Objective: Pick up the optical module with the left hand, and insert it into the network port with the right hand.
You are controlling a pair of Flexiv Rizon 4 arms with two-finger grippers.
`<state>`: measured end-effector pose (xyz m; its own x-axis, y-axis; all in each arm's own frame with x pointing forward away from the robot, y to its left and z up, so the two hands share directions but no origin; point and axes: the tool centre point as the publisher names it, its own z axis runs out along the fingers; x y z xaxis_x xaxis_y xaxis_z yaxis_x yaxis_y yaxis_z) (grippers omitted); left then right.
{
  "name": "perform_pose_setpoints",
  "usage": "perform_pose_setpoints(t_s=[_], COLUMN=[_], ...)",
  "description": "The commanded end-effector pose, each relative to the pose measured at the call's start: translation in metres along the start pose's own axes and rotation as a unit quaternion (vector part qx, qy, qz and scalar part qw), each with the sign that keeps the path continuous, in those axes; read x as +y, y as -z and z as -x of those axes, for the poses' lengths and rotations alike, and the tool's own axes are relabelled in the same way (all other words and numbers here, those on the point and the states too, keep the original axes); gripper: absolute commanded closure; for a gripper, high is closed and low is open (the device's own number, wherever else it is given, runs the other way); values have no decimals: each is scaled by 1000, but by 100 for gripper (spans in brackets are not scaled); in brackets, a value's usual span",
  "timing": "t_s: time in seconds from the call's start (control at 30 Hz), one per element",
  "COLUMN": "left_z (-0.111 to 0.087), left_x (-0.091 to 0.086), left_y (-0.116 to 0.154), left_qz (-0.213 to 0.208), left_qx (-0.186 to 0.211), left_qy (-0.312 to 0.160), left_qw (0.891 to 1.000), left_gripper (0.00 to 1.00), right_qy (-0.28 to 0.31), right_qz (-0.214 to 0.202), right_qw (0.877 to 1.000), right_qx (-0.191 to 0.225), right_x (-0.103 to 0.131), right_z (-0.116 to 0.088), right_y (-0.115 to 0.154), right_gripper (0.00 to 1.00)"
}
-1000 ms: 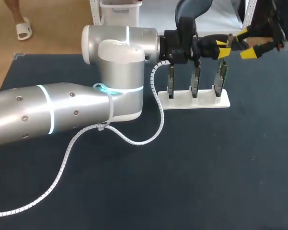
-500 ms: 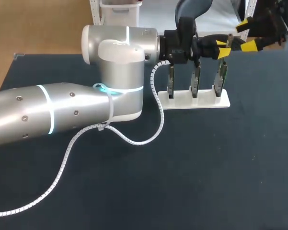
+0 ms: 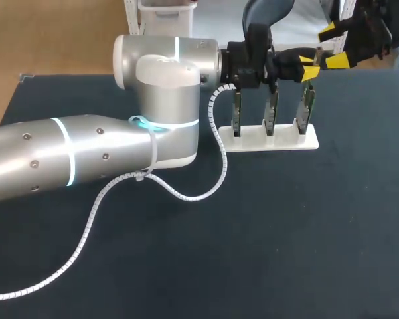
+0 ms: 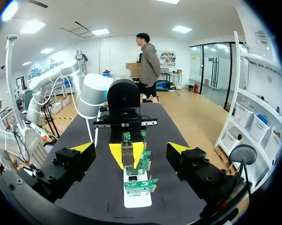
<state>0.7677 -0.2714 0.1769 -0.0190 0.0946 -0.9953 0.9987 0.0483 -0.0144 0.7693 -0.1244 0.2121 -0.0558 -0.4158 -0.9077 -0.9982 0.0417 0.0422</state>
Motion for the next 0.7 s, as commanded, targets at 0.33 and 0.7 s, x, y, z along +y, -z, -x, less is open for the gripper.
perform_pose_setpoints(t_s=[0.33, 0.7], left_z=[0, 0], left_x=[-2, -2], left_y=[1, 1], left_qz=[4, 4], left_qx=[-1, -1], left_qy=[-1, -1], left_qw=[1000, 1000], left_gripper=[100, 100], right_qy=[6, 8], right_qz=[20, 19], right_qw=[1000, 1000], right_qx=[16, 20], right_x=[1, -1], right_z=[4, 5], right_y=[-11, -11], right_gripper=[0, 0])
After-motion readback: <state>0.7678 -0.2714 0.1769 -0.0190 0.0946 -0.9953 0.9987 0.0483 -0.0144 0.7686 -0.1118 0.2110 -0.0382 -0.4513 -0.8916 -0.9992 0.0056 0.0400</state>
